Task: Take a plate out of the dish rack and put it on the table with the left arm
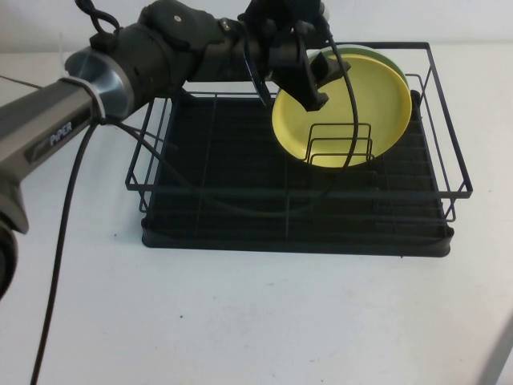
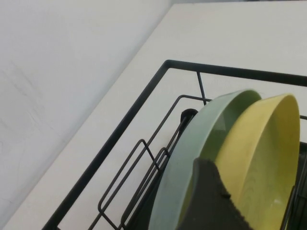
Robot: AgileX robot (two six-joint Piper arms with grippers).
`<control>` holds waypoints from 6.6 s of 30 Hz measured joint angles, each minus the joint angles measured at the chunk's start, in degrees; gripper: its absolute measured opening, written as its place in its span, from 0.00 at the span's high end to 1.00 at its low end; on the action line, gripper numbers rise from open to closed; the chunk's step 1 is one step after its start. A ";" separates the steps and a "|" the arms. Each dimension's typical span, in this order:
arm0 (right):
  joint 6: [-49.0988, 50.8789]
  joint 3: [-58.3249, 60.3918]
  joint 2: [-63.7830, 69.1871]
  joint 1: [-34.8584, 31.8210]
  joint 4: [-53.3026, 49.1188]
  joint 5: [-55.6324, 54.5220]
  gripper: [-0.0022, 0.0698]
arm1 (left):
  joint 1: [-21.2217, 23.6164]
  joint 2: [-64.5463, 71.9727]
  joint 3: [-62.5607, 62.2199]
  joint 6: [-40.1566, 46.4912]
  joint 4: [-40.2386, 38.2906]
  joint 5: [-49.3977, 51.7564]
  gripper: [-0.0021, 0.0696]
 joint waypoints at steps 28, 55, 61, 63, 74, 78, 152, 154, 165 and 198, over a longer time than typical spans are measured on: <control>0.00 0.00 0.00 0.00 0.00 0.00 1.00 | -0.08 4.72 -0.33 1.23 -3.37 -5.66 0.82; 0.00 0.00 0.00 0.00 0.00 0.00 1.00 | 0.03 -18.82 -6.92 -29.83 14.84 19.03 0.88; 0.00 0.00 0.00 0.00 0.00 0.00 1.00 | 3.68 -17.85 -6.38 -50.70 18.71 36.92 0.88; 0.00 0.00 0.00 0.00 0.00 0.00 1.00 | 5.53 -17.39 -4.31 -52.62 17.13 40.20 0.88; 0.00 0.00 0.00 0.00 0.00 0.00 1.00 | 11.07 -16.90 28.06 -45.95 7.77 39.03 0.88; 0.00 0.00 0.00 0.00 0.00 0.00 1.00 | 11.07 -16.78 38.48 -43.99 7.51 29.61 0.88; 0.00 0.00 0.00 0.00 0.00 0.00 1.00 | 11.52 -72.00 66.71 -74.29 49.13 10.17 0.97; 0.00 0.00 0.00 0.00 0.00 0.00 1.00 | 11.52 -74.66 66.71 -74.44 49.89 10.17 0.97; 0.00 0.00 0.00 0.00 0.00 0.00 1.00 | 11.52 -88.45 74.49 -85.82 57.14 1.58 0.97; 0.00 0.00 0.00 0.00 0.00 0.00 1.00 | 25.43 -117.40 105.16 -92.56 61.18 -9.01 0.97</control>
